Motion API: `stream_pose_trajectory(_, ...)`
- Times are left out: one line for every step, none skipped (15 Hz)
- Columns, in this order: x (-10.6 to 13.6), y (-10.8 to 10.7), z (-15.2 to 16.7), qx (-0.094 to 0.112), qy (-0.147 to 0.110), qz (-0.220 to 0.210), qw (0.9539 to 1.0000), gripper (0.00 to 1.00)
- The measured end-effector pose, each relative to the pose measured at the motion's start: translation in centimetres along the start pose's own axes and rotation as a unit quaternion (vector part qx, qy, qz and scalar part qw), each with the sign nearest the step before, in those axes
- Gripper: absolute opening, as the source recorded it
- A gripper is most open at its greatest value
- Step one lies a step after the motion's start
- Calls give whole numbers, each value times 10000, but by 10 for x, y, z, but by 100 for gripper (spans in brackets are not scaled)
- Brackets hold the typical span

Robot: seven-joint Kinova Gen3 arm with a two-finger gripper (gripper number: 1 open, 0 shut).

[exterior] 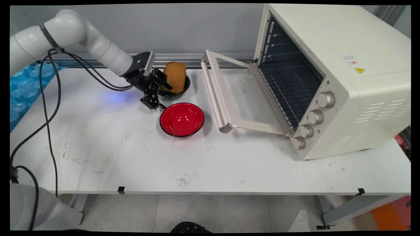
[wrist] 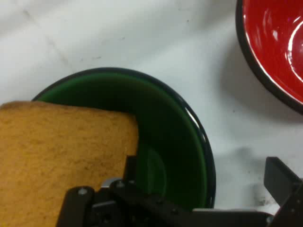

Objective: Close the oven

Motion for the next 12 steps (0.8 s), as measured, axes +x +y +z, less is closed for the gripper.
stream_pose_trajectory(0,0,-3,16,0,-27,10000,100)
stream_pose_trajectory(2,0,-8,31,2,-76,10000,100)
stream_pose_trajectory(3,0,-12,39,6,-132,9999,100)
stream_pose_trajectory(5,0,-17,48,16,-206,9998,100)
stream_pose_trajectory(9,-1,-23,51,33,-322,9995,100)
stream_pose_trajectory(13,-1,-29,52,59,-463,9989,100)
stream_pose_trajectory(16,-2,-34,54,85,-595,9982,100)
stream_pose_trajectory(22,-4,-39,47,116,-752,9971,100)
stream_pose_trajectory(27,-5,-44,35,142,-894,9959,100)
stream_pose_trajectory(31,-7,-46,26,160,-995,9949,100)
stream_pose_trajectory(34,-8,-48,21,176,-1077,9940,100)
stream_pose_trajectory(40,-10,-50,14,204,-1212,9924,100)
